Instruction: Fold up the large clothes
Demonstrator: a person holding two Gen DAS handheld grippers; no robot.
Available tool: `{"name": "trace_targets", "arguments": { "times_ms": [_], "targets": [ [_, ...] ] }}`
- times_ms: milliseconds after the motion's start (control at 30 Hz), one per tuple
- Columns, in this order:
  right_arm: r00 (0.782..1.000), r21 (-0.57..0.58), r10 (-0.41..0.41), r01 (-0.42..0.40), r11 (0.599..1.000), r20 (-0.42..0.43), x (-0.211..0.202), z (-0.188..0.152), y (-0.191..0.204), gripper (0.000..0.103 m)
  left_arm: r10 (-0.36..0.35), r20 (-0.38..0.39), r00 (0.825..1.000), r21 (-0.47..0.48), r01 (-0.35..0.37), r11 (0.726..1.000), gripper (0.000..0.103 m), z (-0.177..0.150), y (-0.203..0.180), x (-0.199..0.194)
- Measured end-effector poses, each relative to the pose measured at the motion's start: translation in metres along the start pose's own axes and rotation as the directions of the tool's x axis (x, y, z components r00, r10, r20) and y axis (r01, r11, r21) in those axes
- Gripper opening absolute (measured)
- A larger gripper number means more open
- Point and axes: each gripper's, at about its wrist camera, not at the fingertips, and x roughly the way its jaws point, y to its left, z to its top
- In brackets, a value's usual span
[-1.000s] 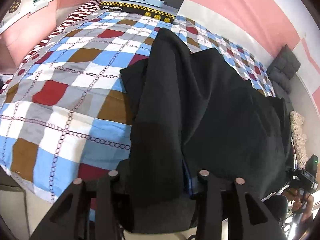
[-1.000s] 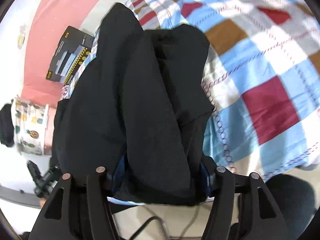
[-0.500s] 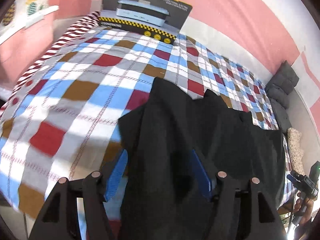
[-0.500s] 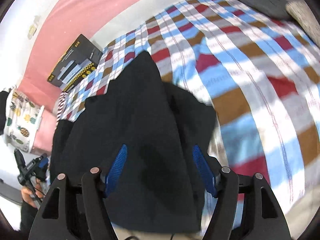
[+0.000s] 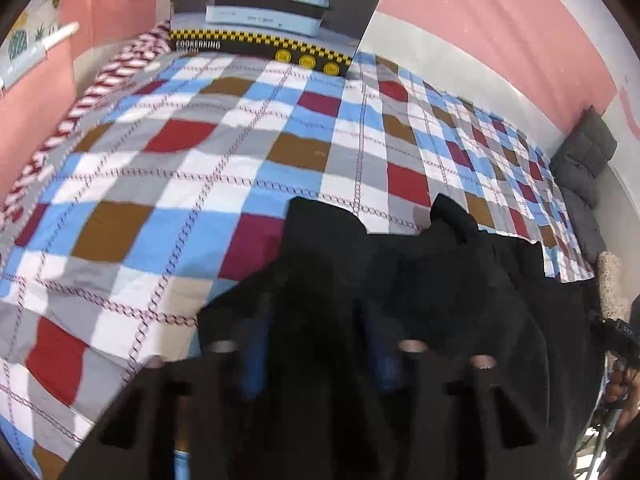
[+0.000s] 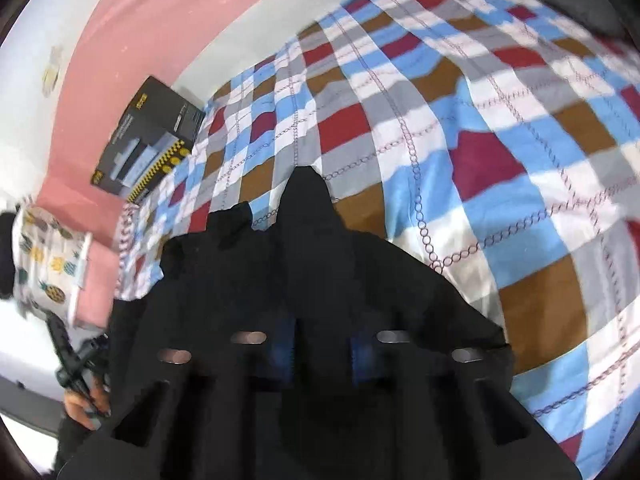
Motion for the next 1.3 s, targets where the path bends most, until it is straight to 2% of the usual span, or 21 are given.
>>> {"name": "trace_targets", "arguments": {
  "times_ms": [67, 167, 200, 267, 300, 367, 400, 600, 800, 900, 1133, 1200, 1300],
  "targets": [
    [0.999, -0.03, -0.006, 0.008, 1.0, 0.053, -0.014, 0.006, 0.007, 0.015, -0.002, 0.046, 0.999, 0.011, 0.001, 1.0, 0.022, 0.01, -0.003, -0.011],
    [0.992, -0.009, 0.006, -0.005, 1.0, 0.128, -0.029, 0.021, 0.004, 0.015, -0.027, 0.132, 0.991, 0.026, 0.023, 0.999, 0.021, 0.03, -0.008, -0.021],
    [0.991, -0.009, -0.014, 0.016, 1.0, 0.137, -0.026, 0.024, 0.002, 0.015, -0.028, 0.156, 0.987, 0.042, 0.022, 0.999, 0.021, 0.036, -0.012, -0.017],
    [0.989, -0.022, -0.081, 0.084, 0.996, 0.12, -0.006, 0.026, -0.002, 0.015, 0.002, 0.143, 0.99, 0.066, -0.011, 0.998, 0.021, 0.041, -0.017, 0.007],
    [0.988, -0.031, -0.128, 0.131, 0.991, 0.092, 0.012, 0.024, -0.005, 0.015, 0.033, 0.108, 0.994, 0.071, -0.041, 0.997, 0.021, 0.04, -0.018, 0.028],
    [0.987, -0.022, -0.154, 0.155, 0.988, 0.055, 0.036, 0.02, -0.014, 0.015, 0.059, 0.057, 0.997, 0.061, -0.062, 0.996, 0.022, 0.035, -0.017, 0.059],
    [0.987, -0.01, -0.152, 0.152, 0.988, 0.053, 0.041, 0.019, -0.019, 0.015, 0.065, 0.061, 0.996, 0.059, -0.069, 0.996, 0.022, 0.033, -0.017, 0.066],
    [0.982, -0.043, -0.185, 0.187, 0.981, 0.045, 0.058, 0.016, -0.021, 0.018, 0.077, 0.088, 0.993, 0.063, -0.082, 0.995, 0.026, 0.027, -0.016, 0.078],
    [0.972, -0.058, -0.235, 0.235, 0.97, 0.018, 0.065, 0.017, -0.019, 0.025, 0.149, 0.069, 0.986, 0.096, -0.156, 0.983, 0.035, 0.03, -0.024, 0.084],
    [0.967, -0.049, -0.254, 0.254, 0.966, 0.018, 0.05, 0.023, -0.015, 0.03, 0.167, 0.069, 0.984, 0.114, -0.174, 0.978, 0.036, 0.035, -0.027, 0.07],
    [0.967, -0.064, -0.204, 0.216, 0.974, 0.155, -0.028, 0.01, 0.014, 0.031, 0.159, 0.16, 0.974, 0.075, -0.173, 0.982, 0.035, 0.035, -0.019, 0.0],
    [0.969, -0.091, -0.171, 0.189, 0.978, 0.178, -0.045, -0.009, 0.028, 0.031, 0.127, 0.184, 0.975, 0.055, -0.139, 0.989, 0.035, 0.025, -0.019, -0.022],
    [0.974, -0.138, -0.139, 0.165, 0.977, 0.178, -0.052, -0.044, 0.046, 0.031, 0.025, 0.187, 0.982, 0.071, -0.039, 0.997, 0.035, -0.007, -0.037, -0.046]
  ]
}}
